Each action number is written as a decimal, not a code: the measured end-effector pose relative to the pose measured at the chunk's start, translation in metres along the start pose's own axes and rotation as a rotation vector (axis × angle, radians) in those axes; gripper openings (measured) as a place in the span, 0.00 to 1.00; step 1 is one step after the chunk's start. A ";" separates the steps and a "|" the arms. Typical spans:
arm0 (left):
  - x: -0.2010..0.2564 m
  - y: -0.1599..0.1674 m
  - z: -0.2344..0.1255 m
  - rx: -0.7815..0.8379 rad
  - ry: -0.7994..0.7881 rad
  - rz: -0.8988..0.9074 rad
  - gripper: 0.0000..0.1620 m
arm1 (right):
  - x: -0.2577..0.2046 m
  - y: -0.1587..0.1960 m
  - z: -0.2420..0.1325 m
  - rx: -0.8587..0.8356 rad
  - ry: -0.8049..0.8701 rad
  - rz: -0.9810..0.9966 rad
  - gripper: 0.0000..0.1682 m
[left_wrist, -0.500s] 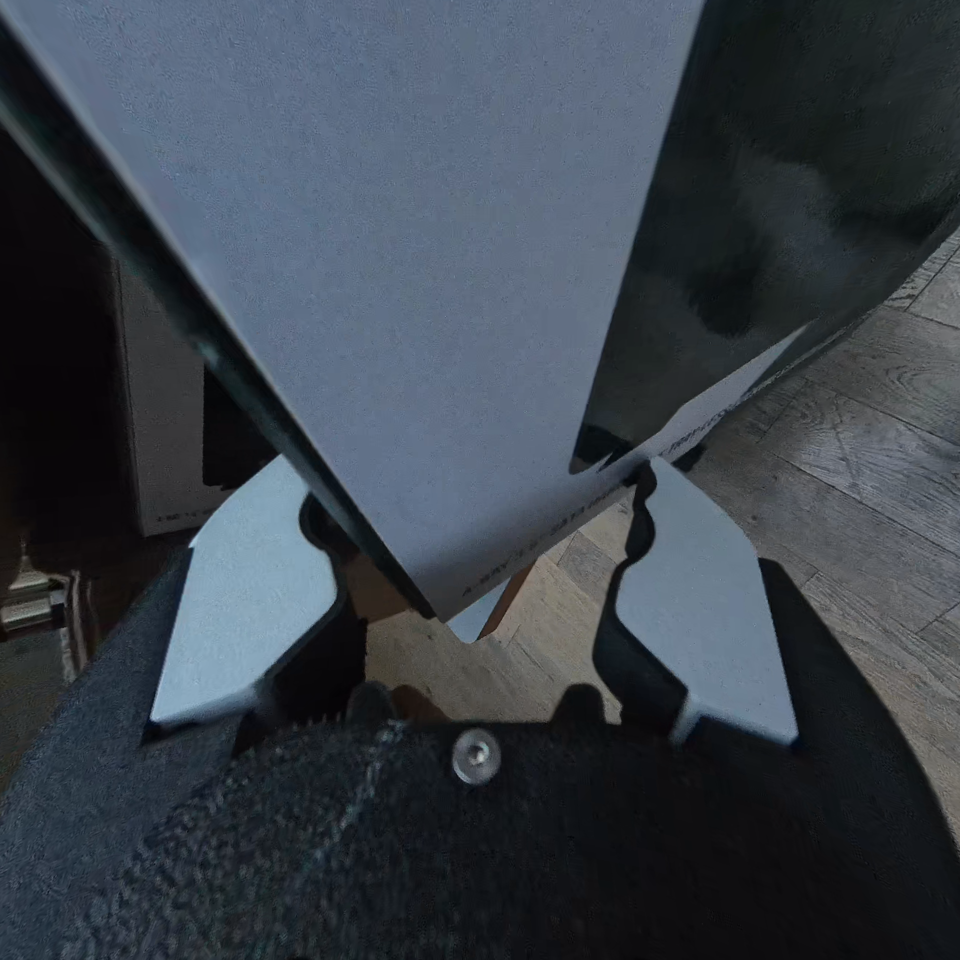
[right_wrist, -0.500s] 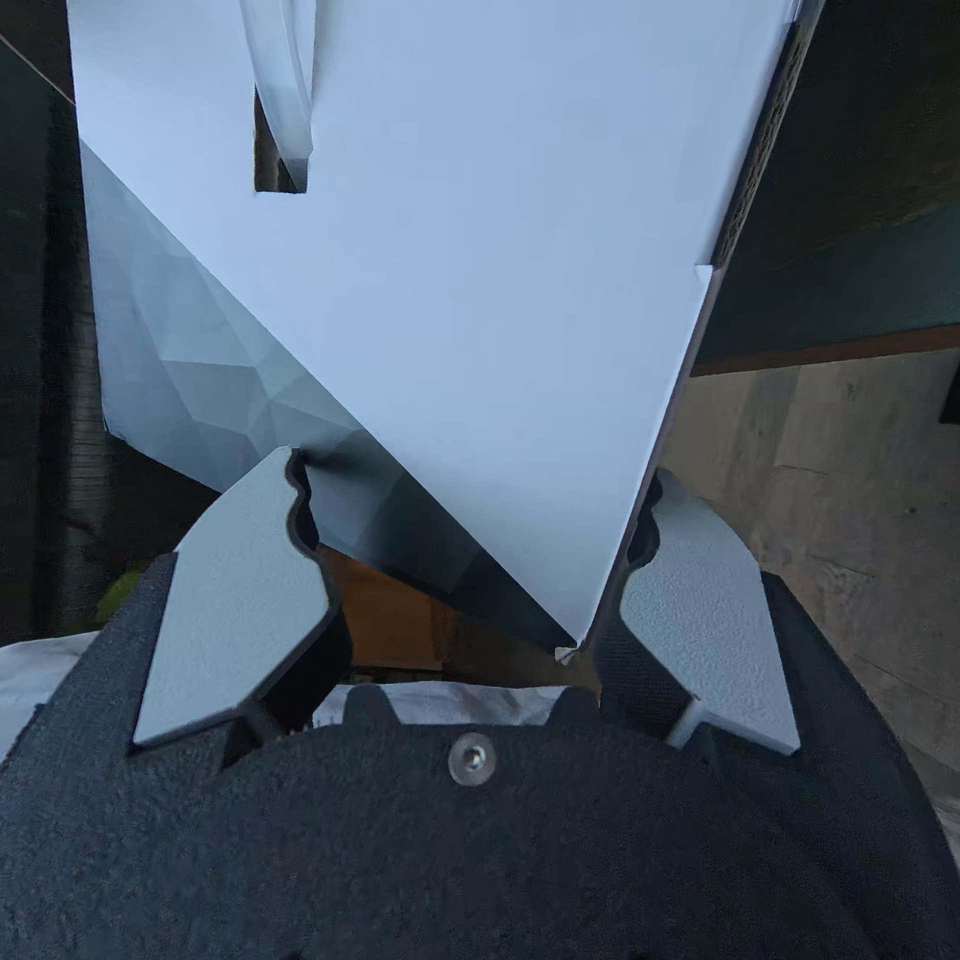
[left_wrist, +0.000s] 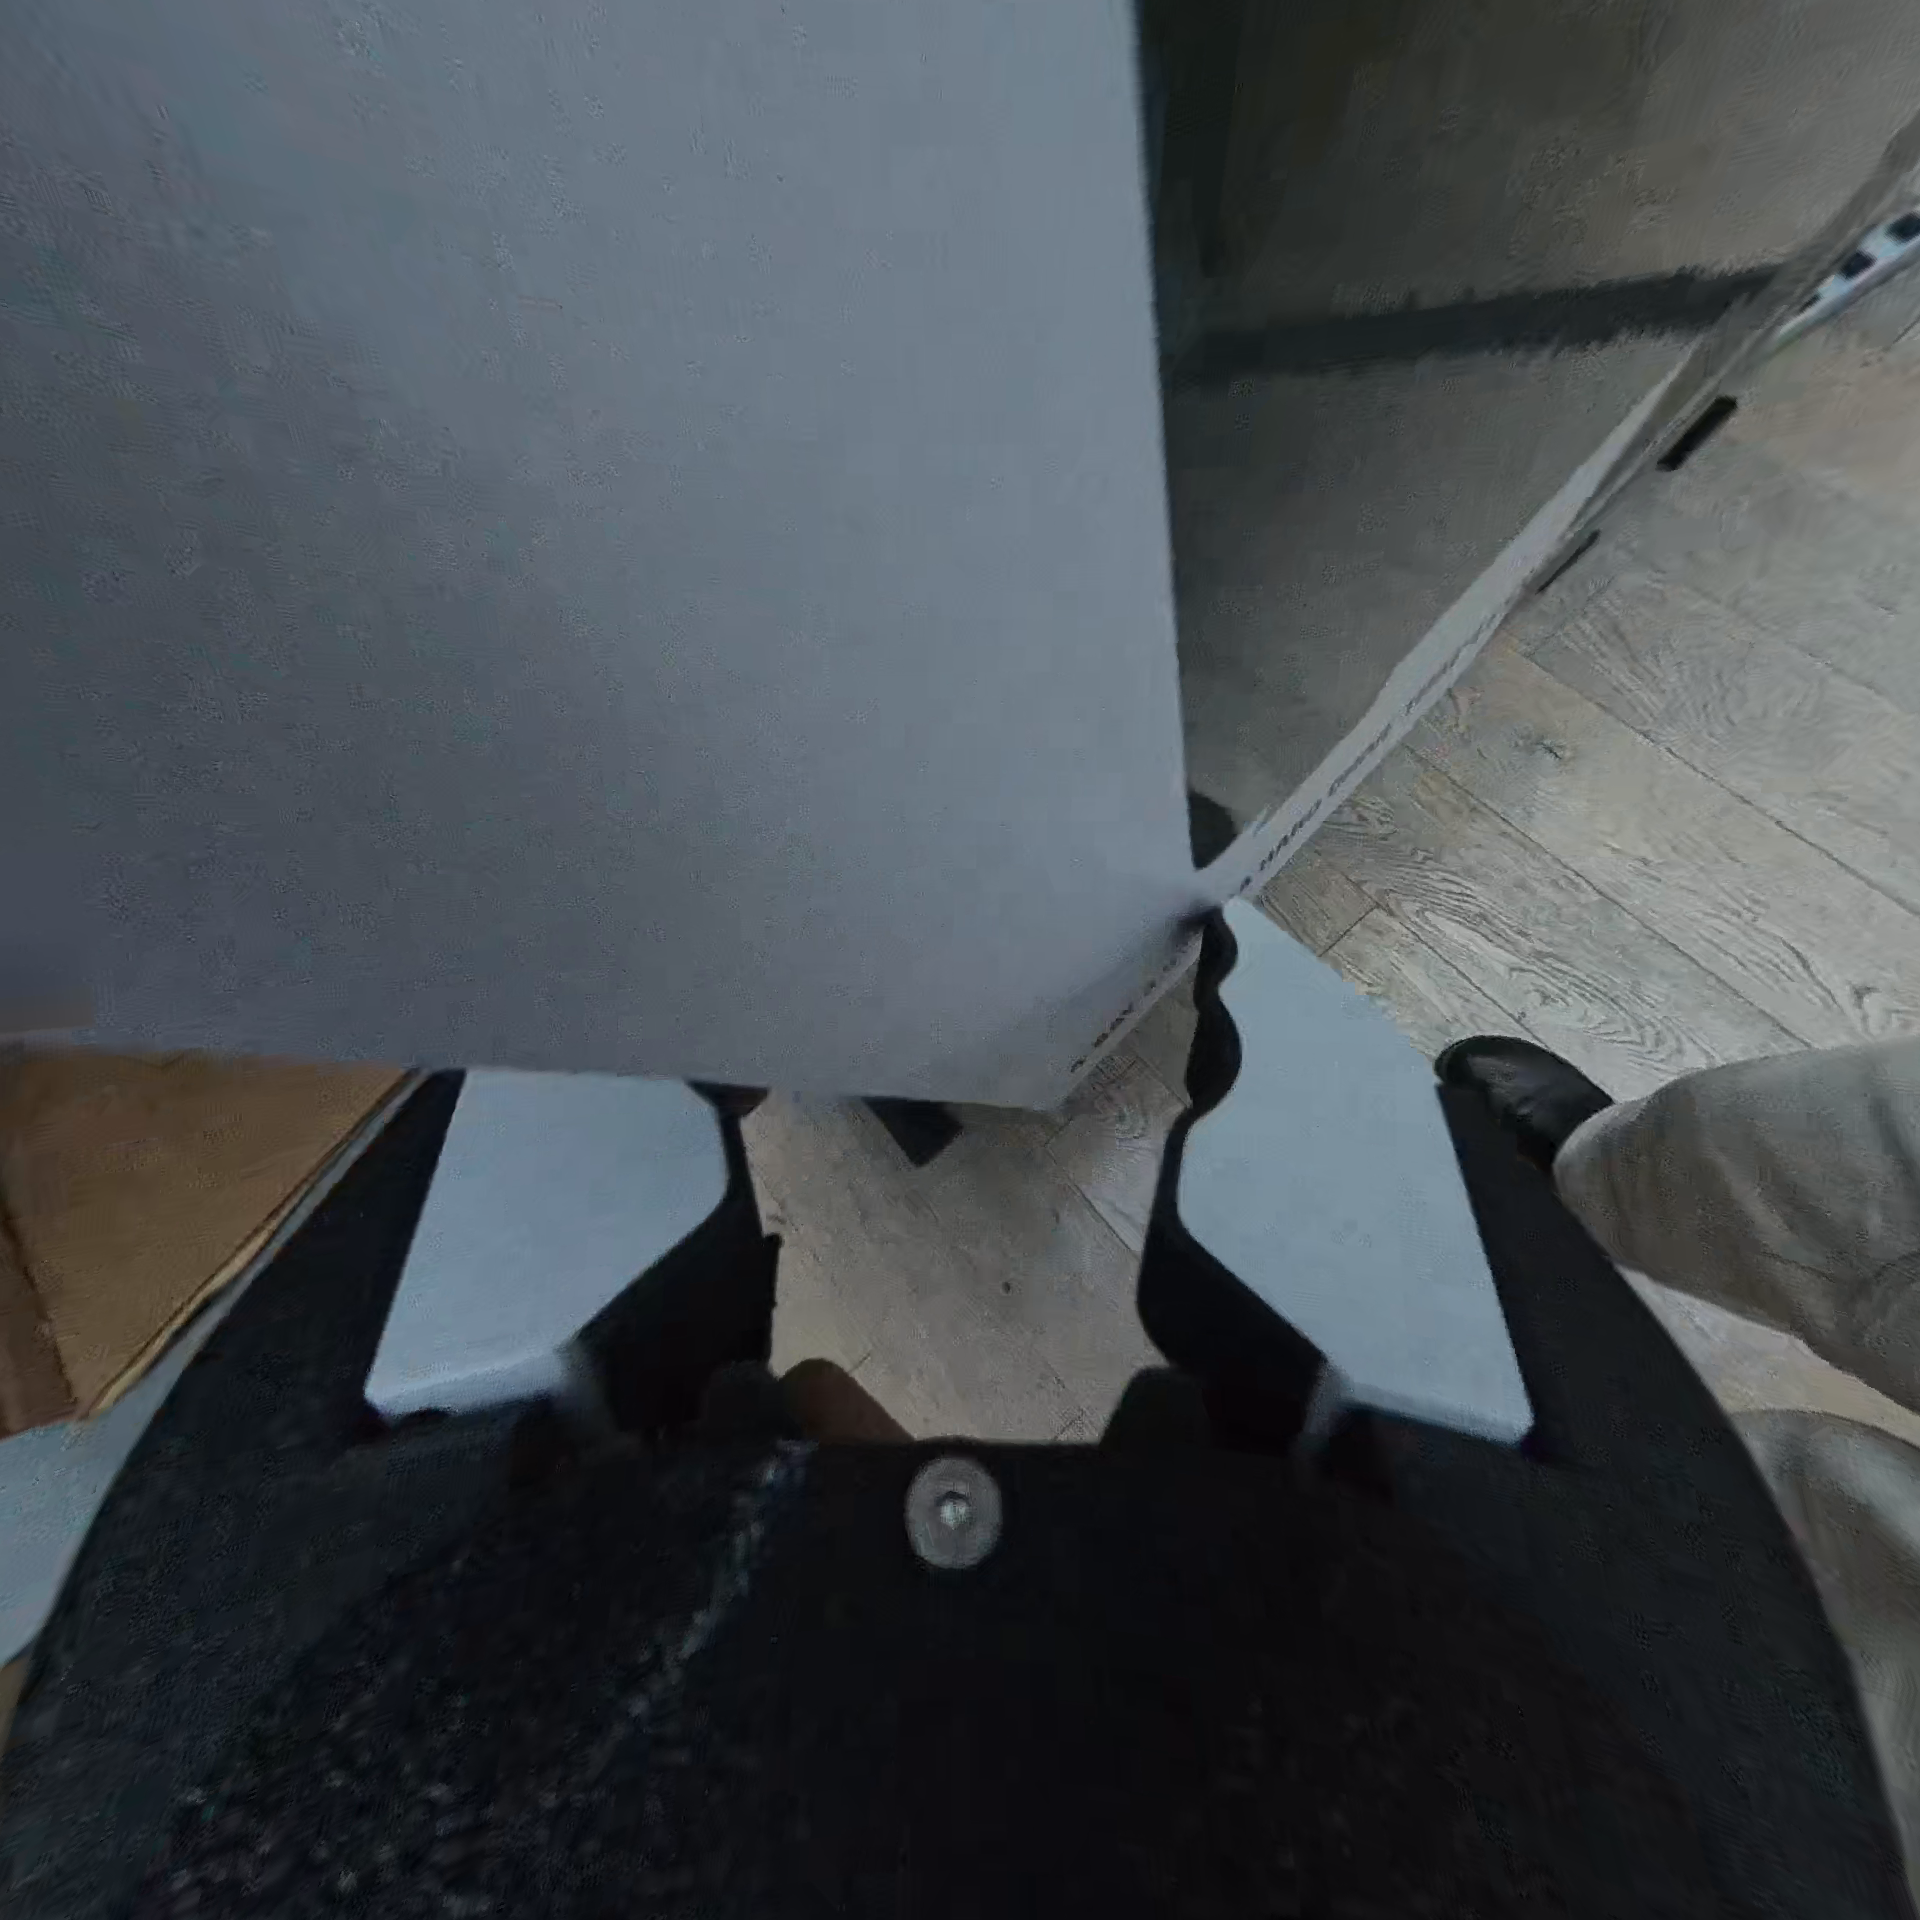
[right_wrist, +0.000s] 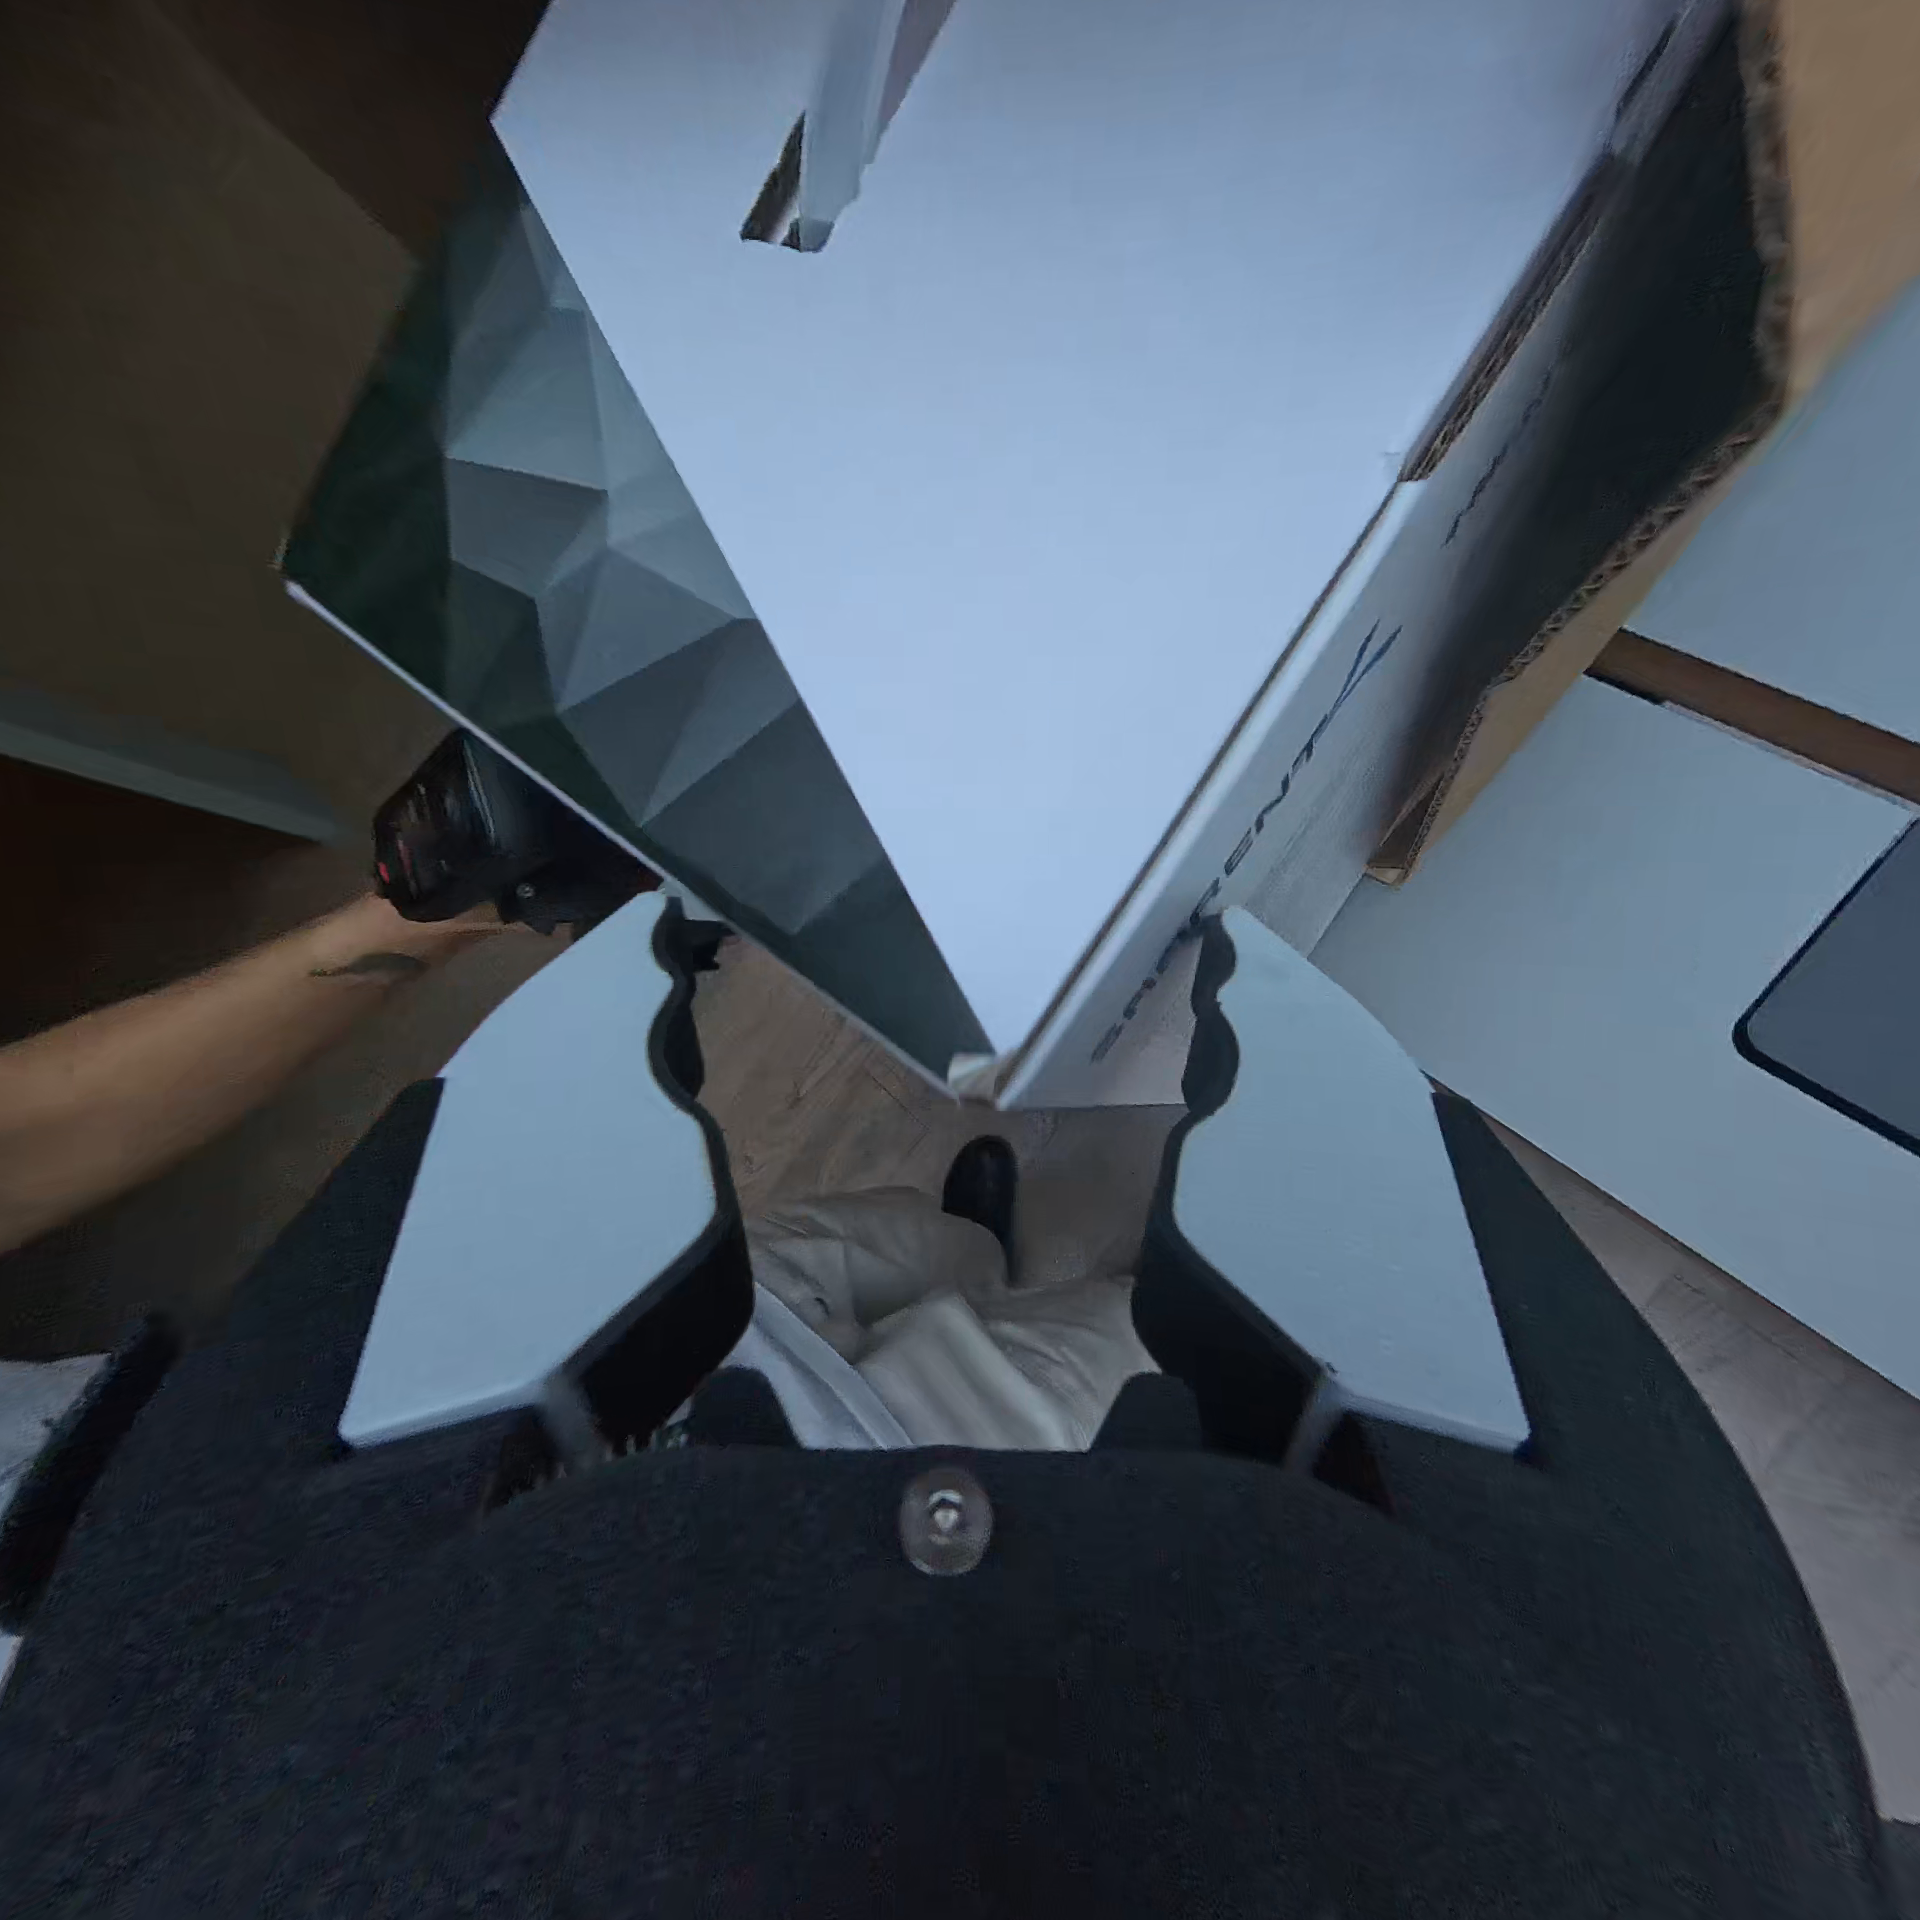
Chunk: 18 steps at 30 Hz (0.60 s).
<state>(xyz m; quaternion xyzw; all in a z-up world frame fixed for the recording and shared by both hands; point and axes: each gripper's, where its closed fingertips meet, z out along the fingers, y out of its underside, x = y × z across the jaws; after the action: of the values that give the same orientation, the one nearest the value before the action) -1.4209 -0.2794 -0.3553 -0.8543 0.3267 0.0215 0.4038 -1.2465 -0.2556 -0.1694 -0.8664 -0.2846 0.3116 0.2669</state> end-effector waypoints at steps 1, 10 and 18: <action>0.000 -0.002 -0.001 0.014 0.012 -0.023 0.54 | 0.000 -0.004 -0.009 0.018 -0.010 0.008 0.50; -0.039 -0.016 -0.073 0.149 -0.006 -0.100 0.51 | -0.042 -0.105 -0.089 0.158 0.054 -0.227 0.52; -0.114 -0.124 -0.206 0.519 0.027 -0.216 0.44 | -0.052 -0.122 -0.017 0.105 0.197 -0.260 0.45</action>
<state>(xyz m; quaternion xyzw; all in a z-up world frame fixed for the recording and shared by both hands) -1.4860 -0.3052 -0.0986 -0.7524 0.2337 -0.1174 0.6046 -1.3080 -0.2101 -0.0601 -0.8336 -0.3498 0.2026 0.3765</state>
